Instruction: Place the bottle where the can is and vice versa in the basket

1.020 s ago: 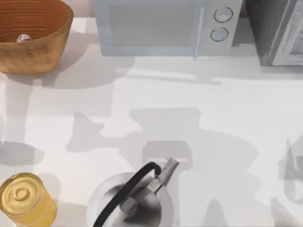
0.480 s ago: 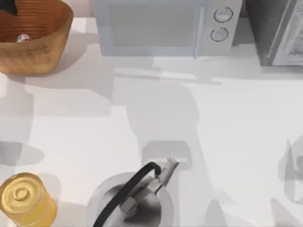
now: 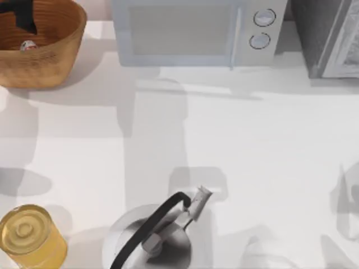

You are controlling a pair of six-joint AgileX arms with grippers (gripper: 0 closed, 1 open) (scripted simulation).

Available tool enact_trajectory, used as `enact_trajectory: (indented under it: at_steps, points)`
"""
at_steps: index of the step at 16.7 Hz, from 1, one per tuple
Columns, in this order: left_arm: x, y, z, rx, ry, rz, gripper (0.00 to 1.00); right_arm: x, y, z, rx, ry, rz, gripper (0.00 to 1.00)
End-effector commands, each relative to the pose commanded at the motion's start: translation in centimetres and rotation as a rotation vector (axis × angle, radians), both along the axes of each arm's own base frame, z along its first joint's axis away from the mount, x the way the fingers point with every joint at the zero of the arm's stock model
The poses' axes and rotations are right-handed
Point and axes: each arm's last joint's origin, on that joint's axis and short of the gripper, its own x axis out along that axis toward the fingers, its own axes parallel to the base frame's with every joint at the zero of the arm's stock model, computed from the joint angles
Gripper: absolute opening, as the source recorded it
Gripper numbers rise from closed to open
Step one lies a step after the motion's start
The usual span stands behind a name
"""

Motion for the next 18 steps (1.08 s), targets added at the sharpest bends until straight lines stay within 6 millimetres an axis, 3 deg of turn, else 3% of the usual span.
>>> enact_trajectory:
  at_steps: [4, 5, 6, 18]
  points:
    - [0.0, 0.0, 0.0, 0.0, 0.0, 0.0, 1.0, 0.0, 0.0, 0.0, 0.0, 0.0, 0.0, 1.0]
    - [-0.2, 0.0, 2.3, 0.009, -0.057, -0.002, 1.0, 0.0, 0.0, 0.0, 0.0, 0.0, 0.0, 1.0]
    - [-0.2, 0.0, 2.1, 0.008, -0.051, -0.002, 1.0, 0.0, 0.0, 0.0, 0.0, 0.0, 0.0, 1.0]
    - [1.4, -1.2, -4.4, 0.0, 0.0, 0.0, 1.0, 0.0, 0.0, 0.0, 0.0, 0.0, 0.0, 1.0]
